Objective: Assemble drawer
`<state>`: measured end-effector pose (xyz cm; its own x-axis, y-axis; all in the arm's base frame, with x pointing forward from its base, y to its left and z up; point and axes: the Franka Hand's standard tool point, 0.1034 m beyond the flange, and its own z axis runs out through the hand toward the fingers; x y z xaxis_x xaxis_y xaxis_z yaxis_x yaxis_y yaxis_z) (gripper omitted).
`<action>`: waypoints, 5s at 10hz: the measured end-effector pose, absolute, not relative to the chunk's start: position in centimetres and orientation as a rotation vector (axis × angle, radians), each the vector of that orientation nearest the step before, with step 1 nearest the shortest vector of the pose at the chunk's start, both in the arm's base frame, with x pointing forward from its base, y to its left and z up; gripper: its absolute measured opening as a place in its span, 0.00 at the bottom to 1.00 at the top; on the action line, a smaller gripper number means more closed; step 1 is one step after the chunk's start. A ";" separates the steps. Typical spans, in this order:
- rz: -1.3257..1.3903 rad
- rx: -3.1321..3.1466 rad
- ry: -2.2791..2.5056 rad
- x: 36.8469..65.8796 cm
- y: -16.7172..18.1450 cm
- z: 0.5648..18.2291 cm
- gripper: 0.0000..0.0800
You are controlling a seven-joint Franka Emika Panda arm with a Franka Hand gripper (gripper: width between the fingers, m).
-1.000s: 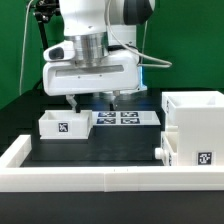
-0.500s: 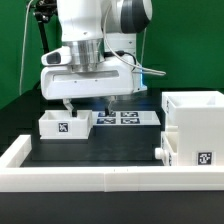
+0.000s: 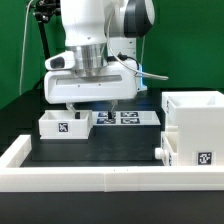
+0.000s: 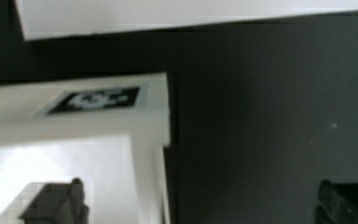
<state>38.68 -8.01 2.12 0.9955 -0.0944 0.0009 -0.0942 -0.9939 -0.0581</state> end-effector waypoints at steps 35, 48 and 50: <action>-0.041 -2.985 -0.860 41.7 -6.4 5.4 0.05; -0.027 -2.182 -2.302 50.0 -6.3 6.8 0.06; -0.017 -2.138 -2.356 51.1 -5.8 6.7 0.06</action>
Offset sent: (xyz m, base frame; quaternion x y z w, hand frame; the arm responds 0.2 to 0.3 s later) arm -0.0145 -0.0120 -0.0238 -0.0087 0.0097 -0.0157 0.9998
